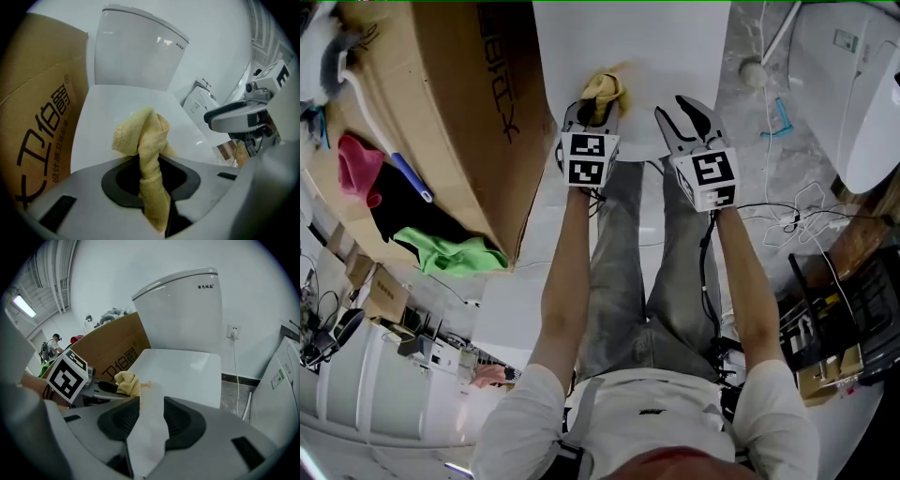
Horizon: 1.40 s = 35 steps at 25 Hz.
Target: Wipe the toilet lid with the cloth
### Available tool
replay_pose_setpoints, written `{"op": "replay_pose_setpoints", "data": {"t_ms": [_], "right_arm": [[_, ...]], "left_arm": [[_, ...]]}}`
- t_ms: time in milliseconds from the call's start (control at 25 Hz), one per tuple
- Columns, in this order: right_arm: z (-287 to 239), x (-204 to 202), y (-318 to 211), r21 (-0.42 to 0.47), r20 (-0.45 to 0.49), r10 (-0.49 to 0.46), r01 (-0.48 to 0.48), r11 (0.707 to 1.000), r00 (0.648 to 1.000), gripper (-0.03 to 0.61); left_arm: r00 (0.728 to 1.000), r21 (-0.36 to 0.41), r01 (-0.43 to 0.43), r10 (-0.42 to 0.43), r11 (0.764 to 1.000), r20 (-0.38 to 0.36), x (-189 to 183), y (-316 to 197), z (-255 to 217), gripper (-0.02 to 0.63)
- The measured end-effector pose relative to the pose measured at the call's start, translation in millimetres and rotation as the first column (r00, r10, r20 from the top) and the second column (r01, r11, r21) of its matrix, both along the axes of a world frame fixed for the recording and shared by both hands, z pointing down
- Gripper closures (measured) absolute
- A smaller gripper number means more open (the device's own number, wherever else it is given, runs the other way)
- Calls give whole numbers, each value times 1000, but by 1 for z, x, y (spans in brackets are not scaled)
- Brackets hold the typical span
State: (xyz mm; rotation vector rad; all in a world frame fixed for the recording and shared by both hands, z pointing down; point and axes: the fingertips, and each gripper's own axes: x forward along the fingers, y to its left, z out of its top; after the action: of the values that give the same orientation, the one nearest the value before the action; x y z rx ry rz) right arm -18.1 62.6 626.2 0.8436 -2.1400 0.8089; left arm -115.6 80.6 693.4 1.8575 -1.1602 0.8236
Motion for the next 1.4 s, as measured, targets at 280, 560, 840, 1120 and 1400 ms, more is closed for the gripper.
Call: {"op": "replay_pose_setpoints", "data": {"t_ms": [280,560,840,1120,1400], "right_arm": [[-3,-25,4,3,5,-38,38,999,999,402],[-3,-62,8,1,16,-86,86,996,996,402],[-9,-95,13,-3,20,-119,119,993,993,402],[-18,-99,16,2,8,-109,109,994,994,402],[-13,-69,25,-13,-8,-81,81,997,997,402]], "left_arm": [[996,-15,83,-82,996,27,-42,7,0,509],[990,-12,132,-131,991,61,-78,12,1,509],[973,15,172,-172,985,153,-115,16,-3,509],[950,18,213,-211,977,231,-144,32,-7,509],[957,4,187,-184,982,224,-127,51,-2,509]]}}
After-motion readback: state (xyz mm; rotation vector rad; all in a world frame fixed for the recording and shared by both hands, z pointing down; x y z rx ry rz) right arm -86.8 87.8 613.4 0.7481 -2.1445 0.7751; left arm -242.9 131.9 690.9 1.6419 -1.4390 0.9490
